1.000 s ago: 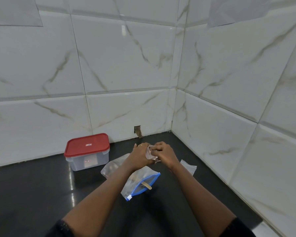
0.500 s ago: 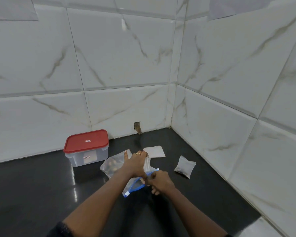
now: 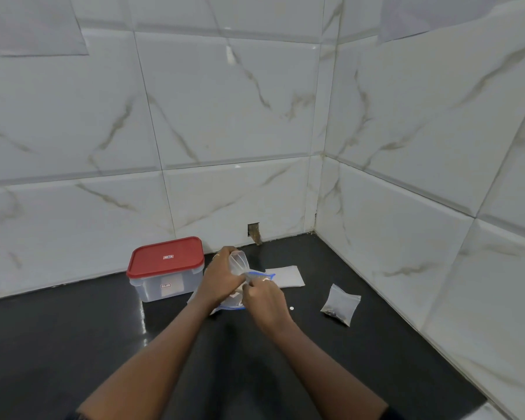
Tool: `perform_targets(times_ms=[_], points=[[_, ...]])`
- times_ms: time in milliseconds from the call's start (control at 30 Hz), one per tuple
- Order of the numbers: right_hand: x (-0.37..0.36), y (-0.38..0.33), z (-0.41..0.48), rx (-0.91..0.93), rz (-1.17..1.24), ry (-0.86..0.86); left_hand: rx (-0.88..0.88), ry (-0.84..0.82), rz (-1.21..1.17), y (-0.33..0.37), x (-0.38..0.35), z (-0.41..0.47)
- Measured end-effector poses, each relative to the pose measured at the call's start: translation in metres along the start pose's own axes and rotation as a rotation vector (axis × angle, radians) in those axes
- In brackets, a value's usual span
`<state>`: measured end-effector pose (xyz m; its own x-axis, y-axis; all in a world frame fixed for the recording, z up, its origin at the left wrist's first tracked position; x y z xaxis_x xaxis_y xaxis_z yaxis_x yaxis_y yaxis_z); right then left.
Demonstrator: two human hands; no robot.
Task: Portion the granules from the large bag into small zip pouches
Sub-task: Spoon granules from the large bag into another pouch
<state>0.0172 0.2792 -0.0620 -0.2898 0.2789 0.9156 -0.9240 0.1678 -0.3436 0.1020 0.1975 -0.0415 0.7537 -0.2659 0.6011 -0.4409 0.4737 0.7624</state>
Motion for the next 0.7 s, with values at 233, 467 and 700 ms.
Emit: perform_targets(times_ms=[233,467,700], points=[[0.014,-0.025,0.003,0.079,-0.284,-0.168,0.024,0.094,-0.098,-0.004,0.028,-0.003],[0.001,-0.036,0.007,-0.036,-0.119,-0.211,0.006,0.017,-0.091,-0.012,0.032,-0.011],[-0.024,-0.037,0.006,-0.363,0.284,-0.104,0.02,-0.074,-0.118,-0.021,0.042,-0.023]])
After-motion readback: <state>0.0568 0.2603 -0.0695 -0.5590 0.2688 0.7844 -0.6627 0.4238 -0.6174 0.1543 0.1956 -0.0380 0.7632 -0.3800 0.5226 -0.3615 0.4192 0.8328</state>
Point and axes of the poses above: each hand's wrist, its own z-axis towards the middle knuckle, its own x-axis out of the back of the hand, y = z × x, the point moved 2 cm from there along z, towards the middle knuckle, and after that the axes turned 2 degrees about x, right-handed, at the moved point
